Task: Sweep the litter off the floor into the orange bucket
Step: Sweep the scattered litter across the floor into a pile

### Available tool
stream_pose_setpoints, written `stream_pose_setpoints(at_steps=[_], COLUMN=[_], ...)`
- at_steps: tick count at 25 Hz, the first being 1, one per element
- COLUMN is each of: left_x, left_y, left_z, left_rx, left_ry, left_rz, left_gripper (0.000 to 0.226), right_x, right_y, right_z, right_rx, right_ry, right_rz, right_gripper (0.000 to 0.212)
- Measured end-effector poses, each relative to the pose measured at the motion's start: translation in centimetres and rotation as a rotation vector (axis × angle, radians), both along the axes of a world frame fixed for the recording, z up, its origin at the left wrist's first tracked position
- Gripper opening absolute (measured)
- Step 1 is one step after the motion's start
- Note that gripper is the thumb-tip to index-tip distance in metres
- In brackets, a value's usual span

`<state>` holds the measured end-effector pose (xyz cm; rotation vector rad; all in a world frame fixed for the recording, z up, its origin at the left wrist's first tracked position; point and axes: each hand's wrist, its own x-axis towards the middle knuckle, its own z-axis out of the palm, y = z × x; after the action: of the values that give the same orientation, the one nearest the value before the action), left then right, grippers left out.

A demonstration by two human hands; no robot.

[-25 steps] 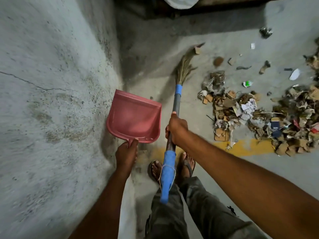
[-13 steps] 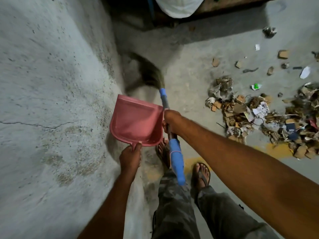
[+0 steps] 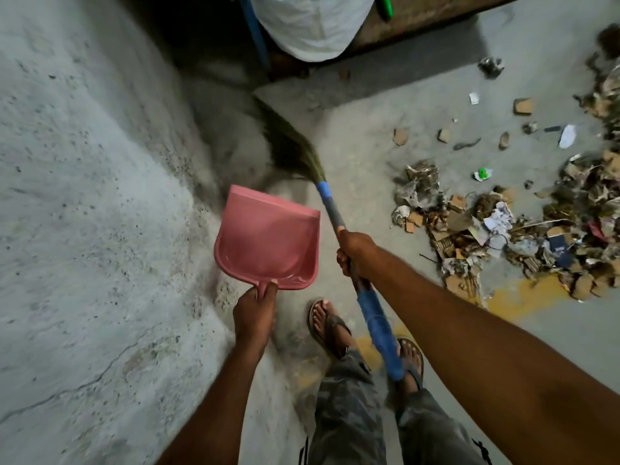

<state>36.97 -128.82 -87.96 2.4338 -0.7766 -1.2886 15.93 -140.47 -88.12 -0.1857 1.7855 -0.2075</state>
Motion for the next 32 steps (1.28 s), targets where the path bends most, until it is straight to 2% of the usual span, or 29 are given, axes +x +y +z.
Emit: stream_pose_setpoints(at_steps=[2, 5, 8, 12, 15, 17, 19, 22, 25, 27, 29, 32], left_x=[-0.8, -1.4, -1.2, -0.7, -0.9, -1.8, -3.1, -4.8, -5.7, -6.5, -8.1, -11.8], left_y=[-2.1, -4.5, -5.6, -6.4, -7.4, -8.1, -8.4, -8.1, -7.1, -6.2, -5.3, -3.9], left_z=[0.0, -0.4, -1.2, -0.3, -0.3, -0.4, 0.1, 1.6, 2.7, 3.2, 4.4, 5.4], left_rx=[0.003, 0.004, 0.049, 0.049, 0.014, 0.014, 0.026, 0.037, 0.056, 0.076, 0.064, 0.02], left_ry=[0.006, 0.003, -0.004, -0.021, 0.0, 0.014, 0.027, 0.021, 0.008, -0.014, 0.003, 0.046], left_rz=[-0.083, -0.163, -0.205, -0.221, -0.221, -0.229, -0.233, -0.265, -0.314, -0.342, -0.338, -0.347], left_gripper=[0.062, 0.059, 0.063, 0.062, 0.056, 0.056, 0.054, 0.046, 0.052, 0.054, 0.047, 0.042], right_x=[-2.1, -3.6, -2.6, -2.1, -4.5, -6.0, -7.1, -8.5, -10.1, -12.3, -15.5, -20.5], right_y=[0.5, 2.7, 3.6, -2.1, -6.9, -7.6, -5.9, 0.1, 7.2, 10.3, 11.8, 12.5], right_z=[-0.2, 0.2, 1.9, 1.4, 0.5, 0.8, 1.5, 2.9, 4.7, 4.5, 3.4, 2.2], right_rx=[-0.012, -0.115, -0.156, -0.126, -0.094, -0.078, -0.076, -0.118, -0.112, -0.039, 0.059, 0.093], right_ry=[0.15, 0.329, 0.272, 0.142, 0.043, 0.124, 0.235, 0.312, 0.247, 0.176, 0.146, 0.266], right_rz=[-0.141, -0.195, -0.133, -0.04, -0.28, -0.446, -0.525, -0.453, -0.219, -0.126, -0.155, -0.357], right_gripper=[0.054, 0.064, 0.061, 0.057, 0.046, 0.043, 0.046, 0.056, 0.06, 0.06, 0.059, 0.056])
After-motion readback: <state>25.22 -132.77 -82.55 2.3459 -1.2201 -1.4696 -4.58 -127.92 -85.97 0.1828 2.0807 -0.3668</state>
